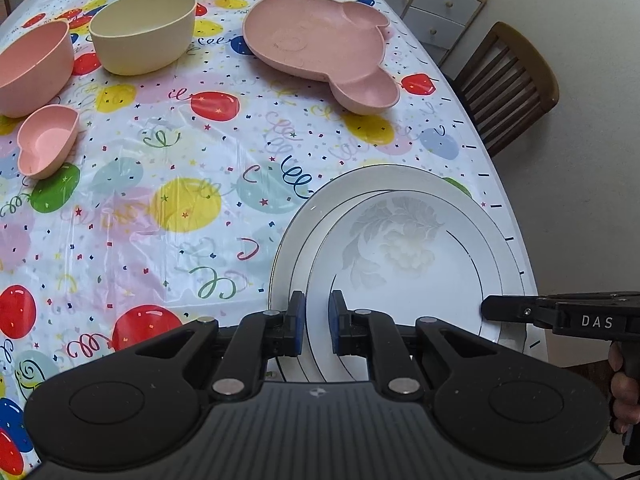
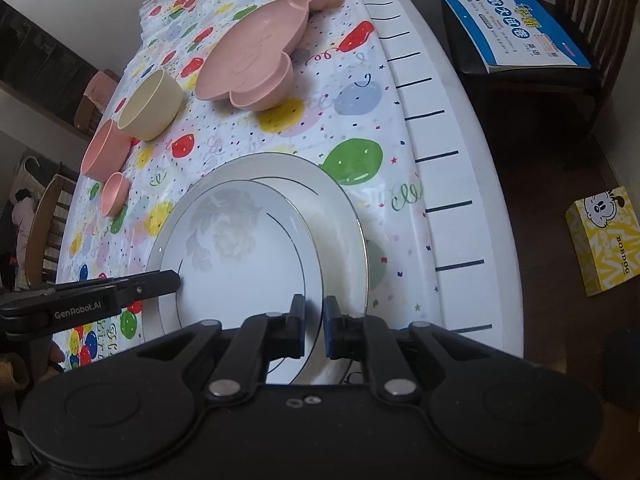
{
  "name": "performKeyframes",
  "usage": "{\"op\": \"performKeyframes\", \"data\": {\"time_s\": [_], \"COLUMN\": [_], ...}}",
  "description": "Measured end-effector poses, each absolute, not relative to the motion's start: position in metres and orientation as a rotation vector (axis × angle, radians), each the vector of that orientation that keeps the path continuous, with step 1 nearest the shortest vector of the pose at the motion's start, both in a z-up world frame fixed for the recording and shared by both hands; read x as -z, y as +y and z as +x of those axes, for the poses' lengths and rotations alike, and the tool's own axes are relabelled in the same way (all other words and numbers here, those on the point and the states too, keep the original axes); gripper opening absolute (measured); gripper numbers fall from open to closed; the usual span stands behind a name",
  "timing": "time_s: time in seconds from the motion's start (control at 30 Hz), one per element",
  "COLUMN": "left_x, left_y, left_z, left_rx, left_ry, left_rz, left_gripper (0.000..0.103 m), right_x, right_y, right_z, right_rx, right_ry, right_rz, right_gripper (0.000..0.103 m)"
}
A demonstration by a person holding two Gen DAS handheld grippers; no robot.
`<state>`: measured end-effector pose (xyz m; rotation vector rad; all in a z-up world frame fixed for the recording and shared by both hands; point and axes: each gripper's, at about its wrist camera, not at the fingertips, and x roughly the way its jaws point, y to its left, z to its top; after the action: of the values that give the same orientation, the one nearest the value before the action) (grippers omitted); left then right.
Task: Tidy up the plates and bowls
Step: 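Carry the smaller white plate with the right tool and set it onto the larger plate, then open the right tool and lift it away from the stacked plates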
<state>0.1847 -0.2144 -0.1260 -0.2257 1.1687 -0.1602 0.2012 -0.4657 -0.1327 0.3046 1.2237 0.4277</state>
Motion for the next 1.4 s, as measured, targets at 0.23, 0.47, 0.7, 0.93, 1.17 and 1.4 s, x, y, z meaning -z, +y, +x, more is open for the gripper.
{"op": "performKeyframes", "data": {"time_s": [0.23,0.47,0.7,0.93,1.17,1.4], "left_x": [0.127,0.127,0.125,0.114,0.091,0.067], "left_y": [-0.218,-0.219,-0.217,-0.209,-0.207,-0.198], "left_z": [0.189,0.190,0.186,0.171,0.154,0.135], "left_rx": [0.159,0.150,0.128,0.106,0.086,0.030], "left_ry": [1.207,1.211,1.212,1.176,1.097,1.004], "left_rz": [-0.219,-0.223,-0.231,-0.257,-0.258,-0.255], "left_gripper": [0.012,0.012,0.012,0.012,0.012,0.048], "right_x": [0.130,0.126,0.121,0.110,0.089,0.071], "right_y": [-0.468,-0.464,-0.456,-0.452,-0.446,-0.434], "right_z": [0.207,0.208,0.206,0.202,0.189,0.183], "right_rx": [-0.434,-0.441,-0.458,-0.479,-0.504,-0.561], "right_ry": [1.227,1.238,1.239,1.198,1.086,1.006], "right_rz": [0.279,0.224,0.145,0.087,0.024,0.018], "right_gripper": [0.008,0.009,0.013,0.022,0.035,0.045]}}
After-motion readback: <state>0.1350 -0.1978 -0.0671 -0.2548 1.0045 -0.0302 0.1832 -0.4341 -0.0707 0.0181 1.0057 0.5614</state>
